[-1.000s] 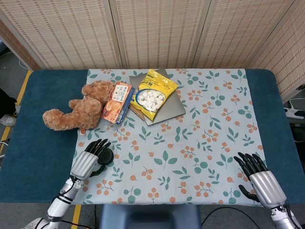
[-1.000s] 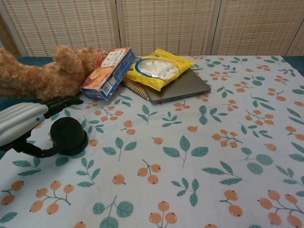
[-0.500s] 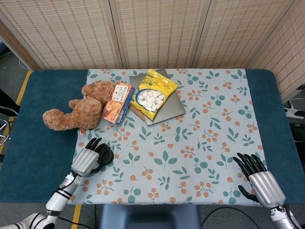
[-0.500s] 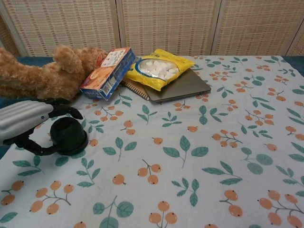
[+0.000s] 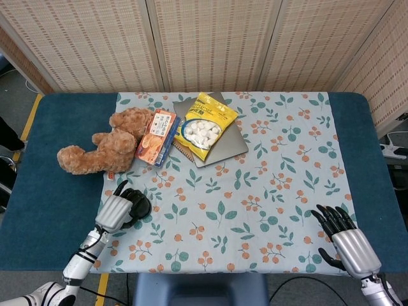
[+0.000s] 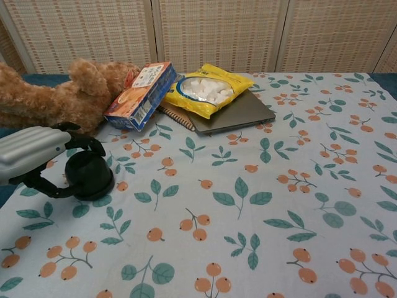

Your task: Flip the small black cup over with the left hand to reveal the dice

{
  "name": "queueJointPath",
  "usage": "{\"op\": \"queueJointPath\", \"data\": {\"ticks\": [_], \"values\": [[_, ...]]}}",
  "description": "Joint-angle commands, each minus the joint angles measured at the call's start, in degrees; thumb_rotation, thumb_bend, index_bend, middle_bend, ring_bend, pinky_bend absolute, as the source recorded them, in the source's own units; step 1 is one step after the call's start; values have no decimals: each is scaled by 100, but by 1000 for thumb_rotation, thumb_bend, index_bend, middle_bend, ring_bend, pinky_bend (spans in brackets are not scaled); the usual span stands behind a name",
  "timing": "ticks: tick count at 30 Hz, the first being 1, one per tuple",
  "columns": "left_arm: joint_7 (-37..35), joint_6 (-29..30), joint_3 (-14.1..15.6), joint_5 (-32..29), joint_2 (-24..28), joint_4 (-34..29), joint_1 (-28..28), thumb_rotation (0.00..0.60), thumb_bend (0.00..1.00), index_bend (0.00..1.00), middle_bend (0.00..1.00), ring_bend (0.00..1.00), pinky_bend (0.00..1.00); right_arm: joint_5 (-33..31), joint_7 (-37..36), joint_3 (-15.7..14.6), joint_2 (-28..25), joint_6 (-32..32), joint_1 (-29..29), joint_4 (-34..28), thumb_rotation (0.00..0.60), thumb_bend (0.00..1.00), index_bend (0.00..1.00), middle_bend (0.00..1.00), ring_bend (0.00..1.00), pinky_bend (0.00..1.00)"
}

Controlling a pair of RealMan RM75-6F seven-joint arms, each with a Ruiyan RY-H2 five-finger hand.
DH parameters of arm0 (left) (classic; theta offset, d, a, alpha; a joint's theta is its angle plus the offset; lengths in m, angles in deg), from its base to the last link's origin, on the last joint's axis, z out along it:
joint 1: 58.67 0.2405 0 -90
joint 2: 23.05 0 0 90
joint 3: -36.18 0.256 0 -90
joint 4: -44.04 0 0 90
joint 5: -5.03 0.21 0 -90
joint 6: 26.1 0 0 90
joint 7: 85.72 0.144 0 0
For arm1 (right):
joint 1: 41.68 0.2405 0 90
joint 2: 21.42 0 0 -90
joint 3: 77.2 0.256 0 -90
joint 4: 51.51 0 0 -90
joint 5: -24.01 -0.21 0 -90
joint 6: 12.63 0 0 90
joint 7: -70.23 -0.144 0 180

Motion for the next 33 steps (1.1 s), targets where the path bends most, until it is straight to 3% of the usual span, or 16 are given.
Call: {"op": "queueJointPath", "data": {"ticks": [1,9,13,18,26,31,33], "values": [[-128,137,13,83,-63,94,8,600,417,557,629,345,63,-7,7,3,2,4,2,-2,600,225,0,0,0,0],[-543,666,31,368,-240,391,81,600,662,722,799,437,90,-13,26,3,10,14,5,-5,600,224,0,0,0,0],[-759,1054,-30,537,-265,440,116,600,710,733,811,439,93,-19,23,5,6,10,3,-8,600,224,0,0,0,0],[-644,1136,-139,421,-30,355,151,600,709,731,812,440,92,-3,4,1,-10,-13,-3,-13,600,224,0,0,0,0],[-523,413,-1,-167,398,495,242,600,639,693,767,433,89,64,-32,-23,-26,-63,-21,-8,600,224,0,0,0,0],[-451,256,110,-185,426,618,240,600,585,611,686,416,82,87,-10,-39,-21,-72,-34,-17,600,225,0,0,0,0],[-457,172,137,-207,459,565,229,600,551,541,611,418,81,89,4,-38,-17,-77,-37,-19,600,225,0,0,0,0]]}}
